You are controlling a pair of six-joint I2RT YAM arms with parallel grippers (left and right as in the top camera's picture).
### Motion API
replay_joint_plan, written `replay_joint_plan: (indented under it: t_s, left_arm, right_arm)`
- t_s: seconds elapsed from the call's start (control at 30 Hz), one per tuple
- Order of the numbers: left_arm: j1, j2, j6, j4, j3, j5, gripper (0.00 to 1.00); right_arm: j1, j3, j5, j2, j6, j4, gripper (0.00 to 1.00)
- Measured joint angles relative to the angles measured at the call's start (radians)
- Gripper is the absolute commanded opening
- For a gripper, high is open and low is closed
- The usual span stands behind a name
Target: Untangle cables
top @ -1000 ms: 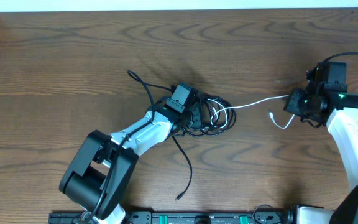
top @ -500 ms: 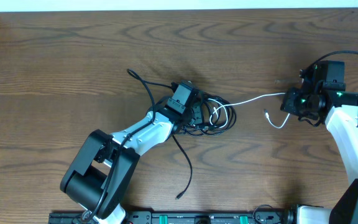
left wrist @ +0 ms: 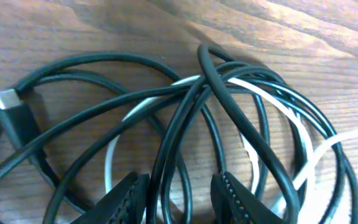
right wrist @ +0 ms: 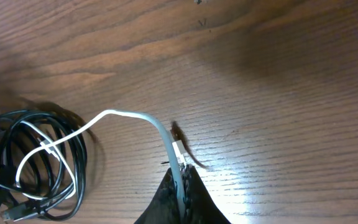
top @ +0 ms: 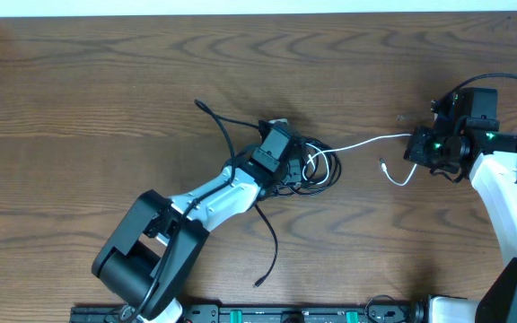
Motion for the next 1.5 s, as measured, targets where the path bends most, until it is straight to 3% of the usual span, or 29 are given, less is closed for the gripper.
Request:
replay_joint_plan:
  t_s: [0.13,0.2,0.5,0.8,1.0,1.27,1.5]
  left_arm:
    - [-0.013,0.029,0.0,0.02,0.0,-0.053,0.38]
    - [-0.015,0.054,0.001,0.042,0.0,-0.069,0.08]
    - [-0.015,0.031,0.027,0.007,-0.005,-0.078,0.07]
    - [-0.015,-0.367,0.034,-0.158,-0.015,-0.036,0.08]
    - [-0.014,-0.516,0.034,-0.325,-0.015,-0.032,0.07]
    - [0.055,-0.55,0.034,-0.574,-0.015,-0.184,0.08]
    - [0.222,-0.548,0.035,-0.674,-0.015,-0.291,0.07]
  right_arm:
    - [0.0,0.0,0.0,0.0,-0.002,-0.002,0.01]
    - [0.0,0.0,0.0,0.0,-0.002,-0.002,0.01]
    - [0.0,0.0,-0.003,0.0,-0.008,0.002,0.01]
    - [0.0,0.0,-0.003,0.0,-0.014,0.094,0.01]
    - [0.0,0.0,0.01,0.0,-0.009,0.156,0.01]
    - [0.0,0.0,0.101,0.0,0.012,0.162,0.01]
    - [-0.002,0.0,0.209,0.0,0.07,0.159,0.01]
